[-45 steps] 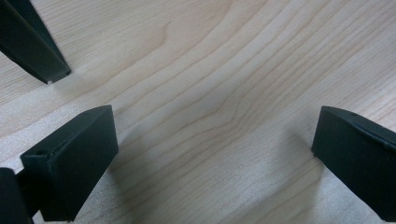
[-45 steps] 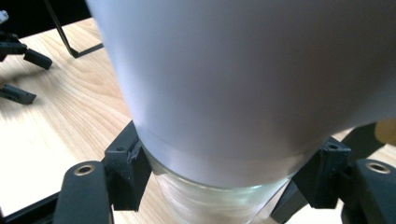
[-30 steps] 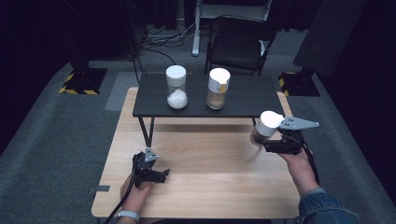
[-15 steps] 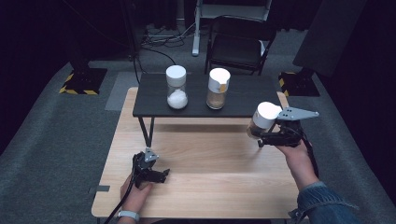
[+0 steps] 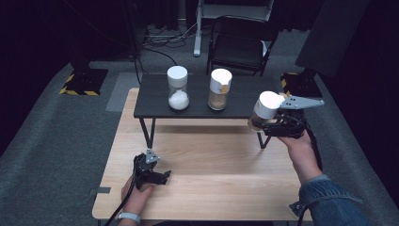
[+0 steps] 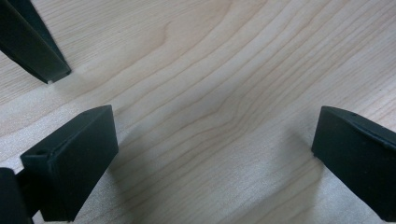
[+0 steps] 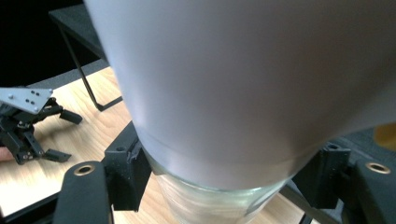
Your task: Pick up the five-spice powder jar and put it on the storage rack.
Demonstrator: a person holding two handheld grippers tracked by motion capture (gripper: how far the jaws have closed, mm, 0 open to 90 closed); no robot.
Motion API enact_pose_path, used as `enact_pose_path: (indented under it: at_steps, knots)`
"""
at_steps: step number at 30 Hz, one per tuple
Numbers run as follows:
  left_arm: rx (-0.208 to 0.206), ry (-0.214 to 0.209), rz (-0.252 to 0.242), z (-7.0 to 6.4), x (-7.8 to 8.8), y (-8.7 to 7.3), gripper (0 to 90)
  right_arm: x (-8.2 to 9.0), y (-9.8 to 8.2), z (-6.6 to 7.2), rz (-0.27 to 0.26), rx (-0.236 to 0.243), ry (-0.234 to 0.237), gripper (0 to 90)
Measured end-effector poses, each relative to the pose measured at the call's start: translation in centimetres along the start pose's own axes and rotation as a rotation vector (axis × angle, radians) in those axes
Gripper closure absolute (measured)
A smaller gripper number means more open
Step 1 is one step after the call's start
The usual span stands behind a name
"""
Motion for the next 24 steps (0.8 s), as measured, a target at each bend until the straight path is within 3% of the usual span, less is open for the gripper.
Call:
enact_pose_path:
  at_steps: [12,24]
  knots:
    - [0.002,-0.001,0.001,0.0,0.0,0.0,0.1,0.4,2.7,-1.0,0.002,-0.002,-0.034,31.2]
    - [0.000,-0.001,0.000,0.0,0.0,0.0,0.1,-0.6,4.3,-2.2,0.008,-0.021,-0.059,31.2]
Point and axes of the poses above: each handheld gripper's, and its own axes: x roughly backward along the jaws, y roughly out of its top, z roughly to its left, the point moved 10 cm from there along -x, roughly forward along the jaws, and after that the axes turned 15 degrees about z, right-handed, at the moved point
